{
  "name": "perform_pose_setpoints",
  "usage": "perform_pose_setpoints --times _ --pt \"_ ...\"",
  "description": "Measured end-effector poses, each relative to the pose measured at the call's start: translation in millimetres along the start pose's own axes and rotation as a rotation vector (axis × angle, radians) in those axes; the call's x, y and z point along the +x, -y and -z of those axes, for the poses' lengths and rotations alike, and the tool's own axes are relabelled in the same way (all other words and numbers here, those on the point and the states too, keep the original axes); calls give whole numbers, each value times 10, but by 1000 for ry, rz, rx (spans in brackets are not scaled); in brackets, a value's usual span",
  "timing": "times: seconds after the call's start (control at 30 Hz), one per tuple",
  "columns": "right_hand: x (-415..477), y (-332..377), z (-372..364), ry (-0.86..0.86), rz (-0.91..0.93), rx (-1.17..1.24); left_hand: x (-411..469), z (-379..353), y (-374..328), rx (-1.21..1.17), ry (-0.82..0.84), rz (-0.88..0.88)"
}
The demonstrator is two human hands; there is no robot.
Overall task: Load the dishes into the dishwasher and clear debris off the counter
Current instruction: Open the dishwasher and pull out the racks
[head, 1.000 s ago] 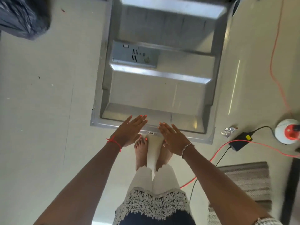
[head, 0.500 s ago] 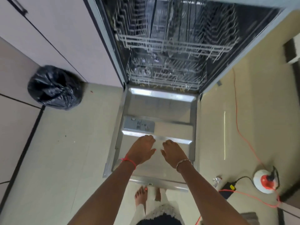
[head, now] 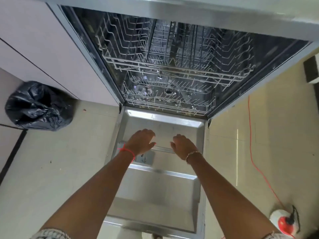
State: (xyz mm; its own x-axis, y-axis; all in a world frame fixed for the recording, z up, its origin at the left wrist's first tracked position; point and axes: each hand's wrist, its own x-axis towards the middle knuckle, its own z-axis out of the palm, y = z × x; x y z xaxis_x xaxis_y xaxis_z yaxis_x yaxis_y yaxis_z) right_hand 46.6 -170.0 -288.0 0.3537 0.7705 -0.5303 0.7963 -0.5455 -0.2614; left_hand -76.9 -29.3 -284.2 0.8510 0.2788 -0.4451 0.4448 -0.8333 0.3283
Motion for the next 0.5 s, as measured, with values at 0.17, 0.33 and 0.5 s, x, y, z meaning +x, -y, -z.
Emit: perform_pose_setpoints --times 0.17,0.33,0.5 --pt "471 -206 272 -68 -20 38 571 161 172 35 -27 -14" --pt "1050 -399 272 -72 26 -85 1233 94 369 62 -64 -74" --pt "1592 -509 228 -152 22 -28 1717 35 508 132 -80 -75"
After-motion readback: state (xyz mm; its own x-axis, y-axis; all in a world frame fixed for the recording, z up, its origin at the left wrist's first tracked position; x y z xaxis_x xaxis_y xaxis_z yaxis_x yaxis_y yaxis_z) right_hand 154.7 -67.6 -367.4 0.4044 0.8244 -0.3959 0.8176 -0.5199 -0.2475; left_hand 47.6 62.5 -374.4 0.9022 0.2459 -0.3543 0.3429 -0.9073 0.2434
